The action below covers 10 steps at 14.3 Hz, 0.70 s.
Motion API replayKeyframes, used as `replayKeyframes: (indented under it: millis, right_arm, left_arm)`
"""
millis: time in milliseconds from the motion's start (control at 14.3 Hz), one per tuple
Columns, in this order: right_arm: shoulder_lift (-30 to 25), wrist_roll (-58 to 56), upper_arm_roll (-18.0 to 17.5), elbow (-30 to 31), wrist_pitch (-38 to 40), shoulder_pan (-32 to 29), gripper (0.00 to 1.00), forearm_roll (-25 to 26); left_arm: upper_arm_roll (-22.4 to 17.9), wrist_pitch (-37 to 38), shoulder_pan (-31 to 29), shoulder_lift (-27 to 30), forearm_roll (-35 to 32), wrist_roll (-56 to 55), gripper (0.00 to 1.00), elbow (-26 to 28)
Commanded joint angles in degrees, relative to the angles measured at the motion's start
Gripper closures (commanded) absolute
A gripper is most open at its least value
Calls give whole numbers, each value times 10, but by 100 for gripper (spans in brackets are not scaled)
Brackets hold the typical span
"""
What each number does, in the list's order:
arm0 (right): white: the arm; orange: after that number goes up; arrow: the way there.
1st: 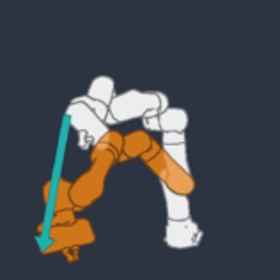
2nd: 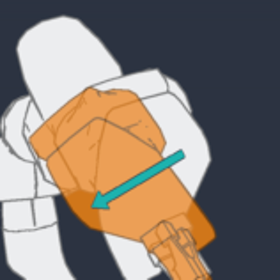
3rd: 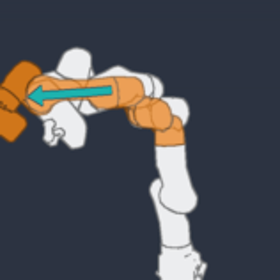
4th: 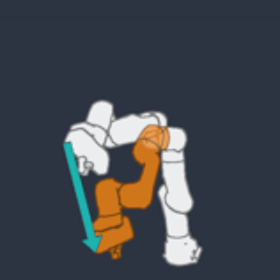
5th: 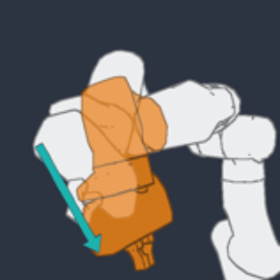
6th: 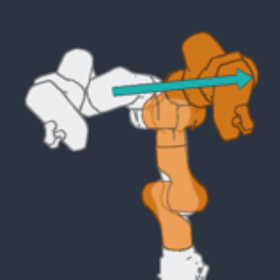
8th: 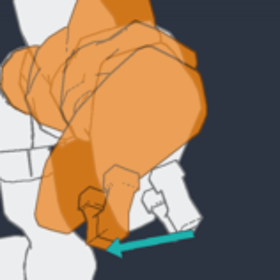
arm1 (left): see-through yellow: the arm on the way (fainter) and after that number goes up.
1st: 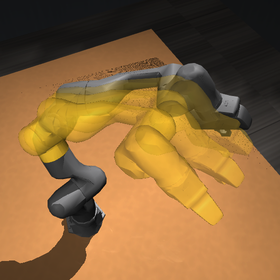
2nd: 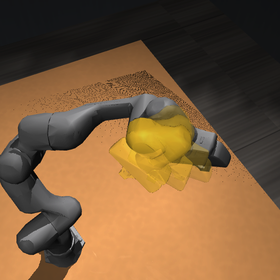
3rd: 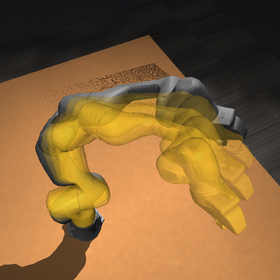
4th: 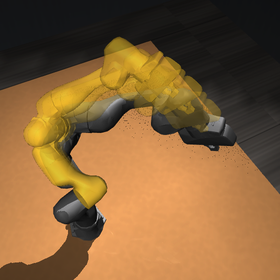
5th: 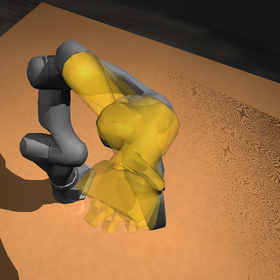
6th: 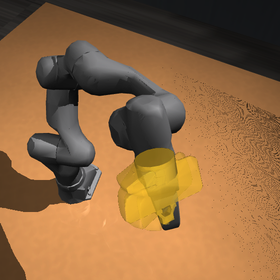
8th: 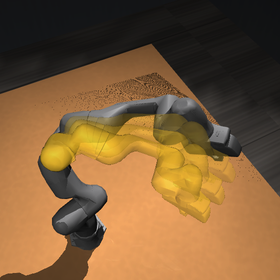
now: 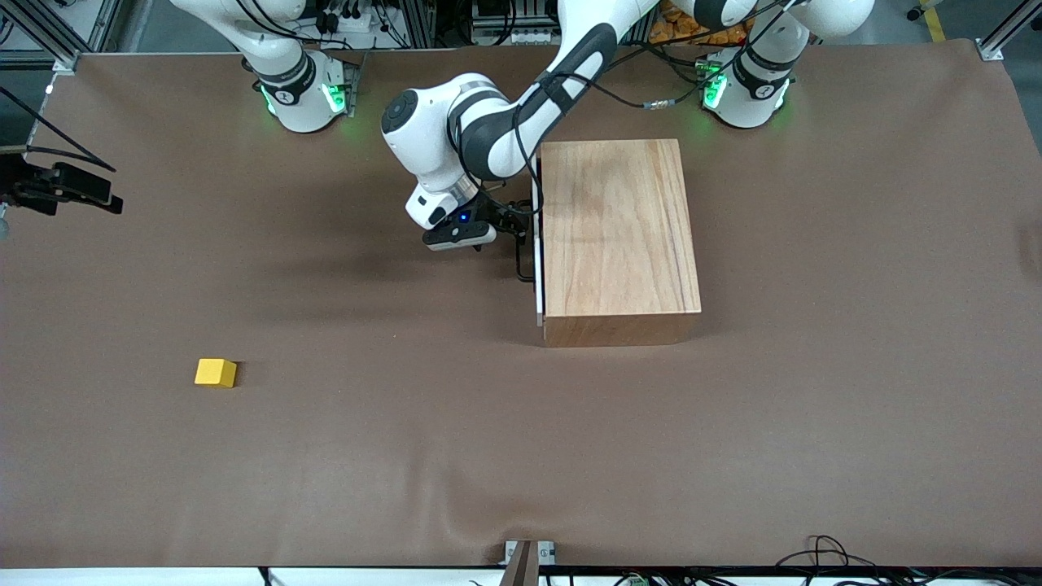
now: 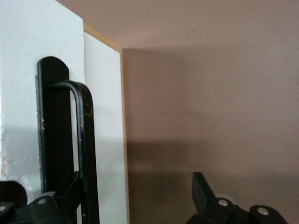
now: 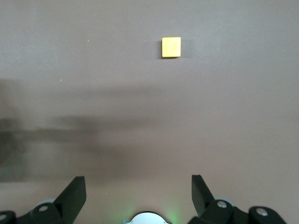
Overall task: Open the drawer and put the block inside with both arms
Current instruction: 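Pull the drawer open with the left gripper while the right gripper approaches the cube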
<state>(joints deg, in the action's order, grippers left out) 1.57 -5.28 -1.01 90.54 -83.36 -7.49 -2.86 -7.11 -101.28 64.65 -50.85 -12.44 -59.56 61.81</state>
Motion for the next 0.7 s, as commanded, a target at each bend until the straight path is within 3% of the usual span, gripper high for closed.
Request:
replayKeyframes:
  millis: [0,351,631]
  right_arm:
    - [47,-3,-2,-1,-28,-3,0,7]
    - [142,-2,-2,10,-123,7,0,7]
    - [164,-2,-2,17,-167,16,0,7]
  left_arm:
    - [-1,-37,-1,-14,21,7,0,-16]
    - [2,-85,-5,-18,50,8,0,-16]
    - [6,-107,-3,-31,71,8,0,-19]
